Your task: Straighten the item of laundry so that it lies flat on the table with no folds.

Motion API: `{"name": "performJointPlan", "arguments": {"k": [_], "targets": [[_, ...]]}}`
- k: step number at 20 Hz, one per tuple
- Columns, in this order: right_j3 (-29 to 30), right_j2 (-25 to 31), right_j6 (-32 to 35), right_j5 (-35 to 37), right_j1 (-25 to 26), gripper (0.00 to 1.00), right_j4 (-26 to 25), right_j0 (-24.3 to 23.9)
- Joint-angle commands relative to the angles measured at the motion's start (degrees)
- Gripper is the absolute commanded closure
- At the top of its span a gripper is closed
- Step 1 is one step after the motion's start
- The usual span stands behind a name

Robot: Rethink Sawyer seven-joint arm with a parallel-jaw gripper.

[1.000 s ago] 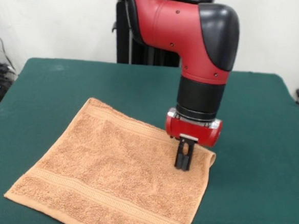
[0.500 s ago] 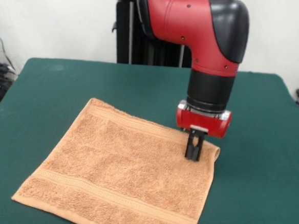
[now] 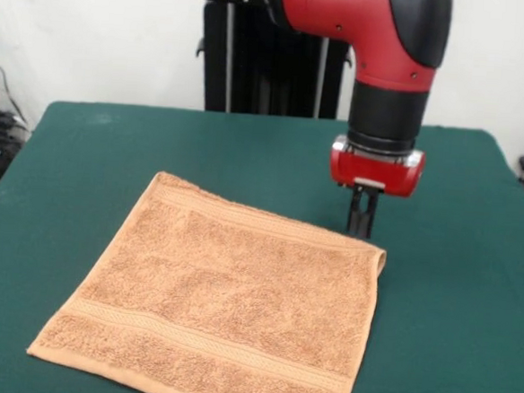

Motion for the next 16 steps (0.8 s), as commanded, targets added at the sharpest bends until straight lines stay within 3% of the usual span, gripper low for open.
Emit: {"name": "performJointPlan", "arguments": {"k": [1,11,16], "targets": [[10.1,9.0,18.1,3.5,-0.6,1.0,1.8,-1.1],[5.8,8.7,16.2,-0.5,3.3,1.0,1.8,-1.2],[1.9,5.3,13.6,4.9,3.0,1.0,4.0,0.9]]}}
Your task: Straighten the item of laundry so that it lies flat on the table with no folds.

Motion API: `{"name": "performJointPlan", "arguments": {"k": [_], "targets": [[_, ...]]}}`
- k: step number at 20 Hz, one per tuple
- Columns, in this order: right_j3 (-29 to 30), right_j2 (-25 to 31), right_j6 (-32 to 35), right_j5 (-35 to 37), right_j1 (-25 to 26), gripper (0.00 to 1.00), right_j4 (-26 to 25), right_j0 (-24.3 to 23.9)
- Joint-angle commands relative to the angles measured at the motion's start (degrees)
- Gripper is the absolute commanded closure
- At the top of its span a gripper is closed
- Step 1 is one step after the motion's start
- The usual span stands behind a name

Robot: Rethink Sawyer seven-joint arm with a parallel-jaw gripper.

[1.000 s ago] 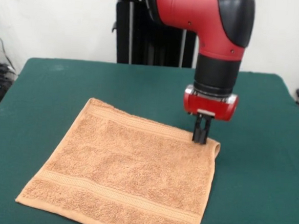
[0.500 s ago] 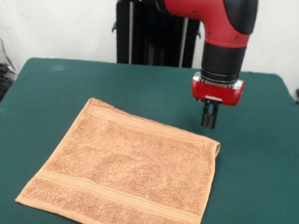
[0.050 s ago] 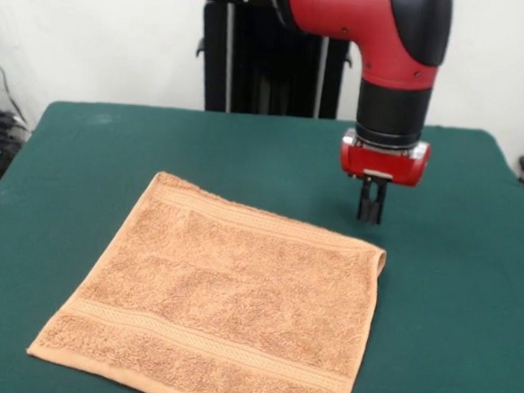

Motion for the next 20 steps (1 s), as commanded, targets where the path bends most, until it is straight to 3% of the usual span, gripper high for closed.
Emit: {"name": "performJointPlan", "arguments": {"k": [1,14,20], "targets": [[-2.4,2.2,13.5,5.9,2.4,1.0,4.5,2.6],[-14.7,-4.9,12.8,15.9,6.0,1.0,9.5,9.9],[-19.7,-6.3,12.4,17.9,9.0,1.0,9.3,10.0]]}}
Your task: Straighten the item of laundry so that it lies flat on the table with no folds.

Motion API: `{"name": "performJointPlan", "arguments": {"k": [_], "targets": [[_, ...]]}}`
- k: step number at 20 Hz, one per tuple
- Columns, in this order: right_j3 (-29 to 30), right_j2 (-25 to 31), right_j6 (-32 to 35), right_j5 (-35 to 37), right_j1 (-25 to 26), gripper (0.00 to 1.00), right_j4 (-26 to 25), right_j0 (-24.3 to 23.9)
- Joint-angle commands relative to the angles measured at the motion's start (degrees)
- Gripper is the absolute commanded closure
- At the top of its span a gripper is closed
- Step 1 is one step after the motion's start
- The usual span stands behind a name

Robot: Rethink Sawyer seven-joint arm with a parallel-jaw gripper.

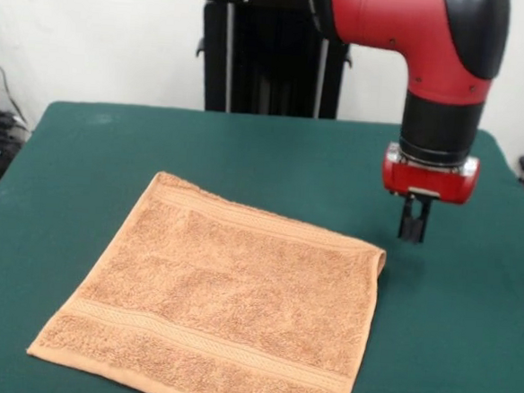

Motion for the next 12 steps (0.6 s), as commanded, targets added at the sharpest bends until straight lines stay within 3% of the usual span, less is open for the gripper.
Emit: {"name": "performJointPlan", "arguments": {"k": [1,12], "targets": [[-9.2,-0.8,12.1,6.6,7.3,1.0,3.7,1.0],[-12.3,1.7,6.9,4.5,11.4,1.0,-1.3,-6.1]]}}
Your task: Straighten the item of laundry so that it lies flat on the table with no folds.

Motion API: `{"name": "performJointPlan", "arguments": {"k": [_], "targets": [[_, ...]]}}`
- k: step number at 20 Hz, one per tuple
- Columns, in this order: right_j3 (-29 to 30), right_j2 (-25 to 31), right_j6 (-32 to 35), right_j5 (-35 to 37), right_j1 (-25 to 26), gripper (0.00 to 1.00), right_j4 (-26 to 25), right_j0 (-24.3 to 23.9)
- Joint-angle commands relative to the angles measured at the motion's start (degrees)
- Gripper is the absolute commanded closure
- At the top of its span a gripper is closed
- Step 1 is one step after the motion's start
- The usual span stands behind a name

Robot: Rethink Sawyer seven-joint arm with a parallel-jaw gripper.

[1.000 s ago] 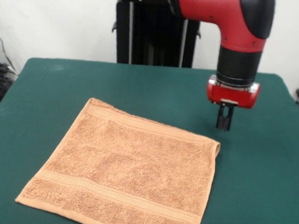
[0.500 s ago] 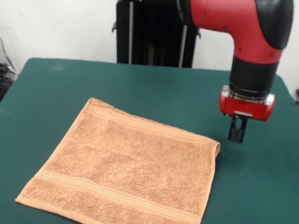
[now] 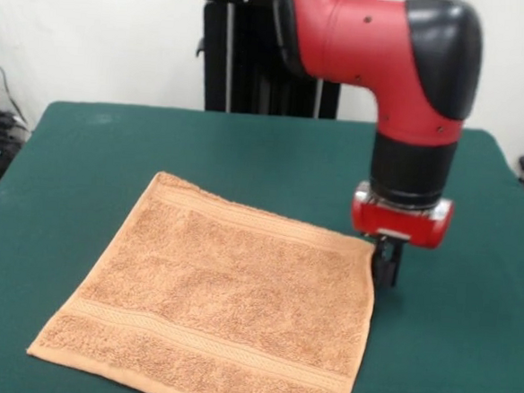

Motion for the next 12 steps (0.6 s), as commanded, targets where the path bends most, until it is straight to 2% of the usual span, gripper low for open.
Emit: {"name": "performJointPlan", "arguments": {"k": [1,12], "targets": [[-4.0,2.5,6.7,3.0,6.4,1.0,-1.6,-2.4],[-5.8,3.8,6.6,1.6,8.6,1.0,-3.8,-4.3]]}}
